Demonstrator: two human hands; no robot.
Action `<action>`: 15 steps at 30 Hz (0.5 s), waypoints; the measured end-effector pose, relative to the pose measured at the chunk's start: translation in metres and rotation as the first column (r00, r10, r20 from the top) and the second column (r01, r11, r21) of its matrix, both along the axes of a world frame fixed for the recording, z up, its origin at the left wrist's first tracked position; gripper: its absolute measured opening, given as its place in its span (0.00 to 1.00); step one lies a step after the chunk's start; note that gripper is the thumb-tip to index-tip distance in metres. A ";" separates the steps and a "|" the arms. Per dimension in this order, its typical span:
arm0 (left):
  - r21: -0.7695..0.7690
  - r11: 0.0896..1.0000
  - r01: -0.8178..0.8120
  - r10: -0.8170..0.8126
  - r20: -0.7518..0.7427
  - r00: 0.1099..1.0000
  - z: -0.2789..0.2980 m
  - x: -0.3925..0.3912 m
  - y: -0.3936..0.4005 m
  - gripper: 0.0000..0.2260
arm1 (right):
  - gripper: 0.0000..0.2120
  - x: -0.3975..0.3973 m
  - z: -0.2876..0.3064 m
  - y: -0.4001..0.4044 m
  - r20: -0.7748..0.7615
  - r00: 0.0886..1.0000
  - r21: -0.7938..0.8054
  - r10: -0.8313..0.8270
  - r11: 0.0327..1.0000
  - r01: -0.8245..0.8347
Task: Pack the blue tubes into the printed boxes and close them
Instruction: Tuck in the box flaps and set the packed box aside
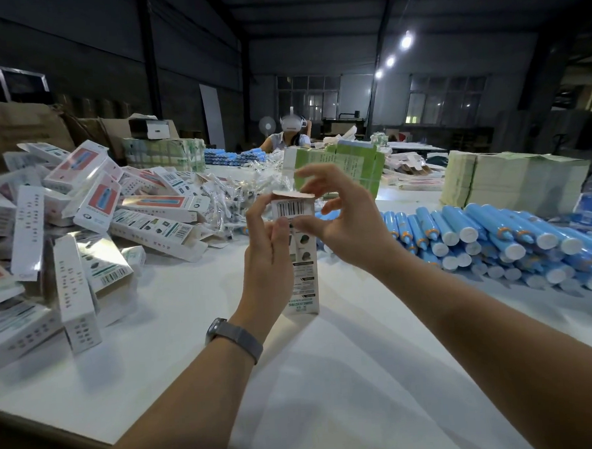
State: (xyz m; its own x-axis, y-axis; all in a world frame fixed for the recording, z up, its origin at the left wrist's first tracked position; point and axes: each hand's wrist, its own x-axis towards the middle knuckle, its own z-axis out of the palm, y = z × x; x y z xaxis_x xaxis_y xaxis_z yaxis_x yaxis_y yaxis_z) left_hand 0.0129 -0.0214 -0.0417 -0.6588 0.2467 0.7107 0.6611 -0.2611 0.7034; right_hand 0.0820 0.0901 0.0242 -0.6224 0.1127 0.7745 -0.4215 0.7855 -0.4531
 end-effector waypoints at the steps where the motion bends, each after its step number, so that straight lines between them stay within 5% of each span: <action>1: 0.004 1.000 0.001 -0.001 -0.001 1.000 0.000 0.000 0.000 0.12 | 0.20 -0.001 -0.001 0.000 -0.001 1.000 0.016 0.003 1.000 -0.003; 15: -0.011 1.000 -0.006 0.006 -0.052 0.999 0.002 -0.001 -0.001 0.14 | 0.05 0.004 -0.007 -0.009 -0.031 0.999 -0.135 0.018 0.991 -0.022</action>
State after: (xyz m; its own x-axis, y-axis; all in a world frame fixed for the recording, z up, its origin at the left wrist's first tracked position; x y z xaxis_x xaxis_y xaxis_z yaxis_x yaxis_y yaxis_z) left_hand 0.0122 -0.0226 -0.0398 -0.6222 0.2513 0.7414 0.6986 -0.2490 0.6707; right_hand 0.0859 0.0815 0.0173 -0.6027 0.2053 0.7711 -0.4517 0.7089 -0.5417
